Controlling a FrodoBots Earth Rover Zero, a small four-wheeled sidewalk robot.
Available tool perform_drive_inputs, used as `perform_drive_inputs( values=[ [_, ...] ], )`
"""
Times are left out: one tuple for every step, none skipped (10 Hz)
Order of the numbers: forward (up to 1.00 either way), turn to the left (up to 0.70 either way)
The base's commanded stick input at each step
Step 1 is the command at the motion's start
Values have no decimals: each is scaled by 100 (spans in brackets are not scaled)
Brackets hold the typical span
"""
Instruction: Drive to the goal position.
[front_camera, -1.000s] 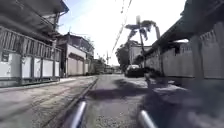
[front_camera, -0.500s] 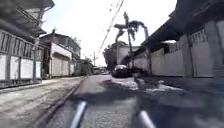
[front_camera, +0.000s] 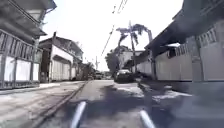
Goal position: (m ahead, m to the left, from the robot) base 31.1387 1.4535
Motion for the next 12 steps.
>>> perform_drive_inputs(
  values=[
    [85,0],
    [85,0],
    [85,0],
    [85,0],
    [85,0],
    [85,0],
    [85,0],
    [85,0],
    [85,0],
    [85,0],
    [85,0],
    [85,0]
  ],
)
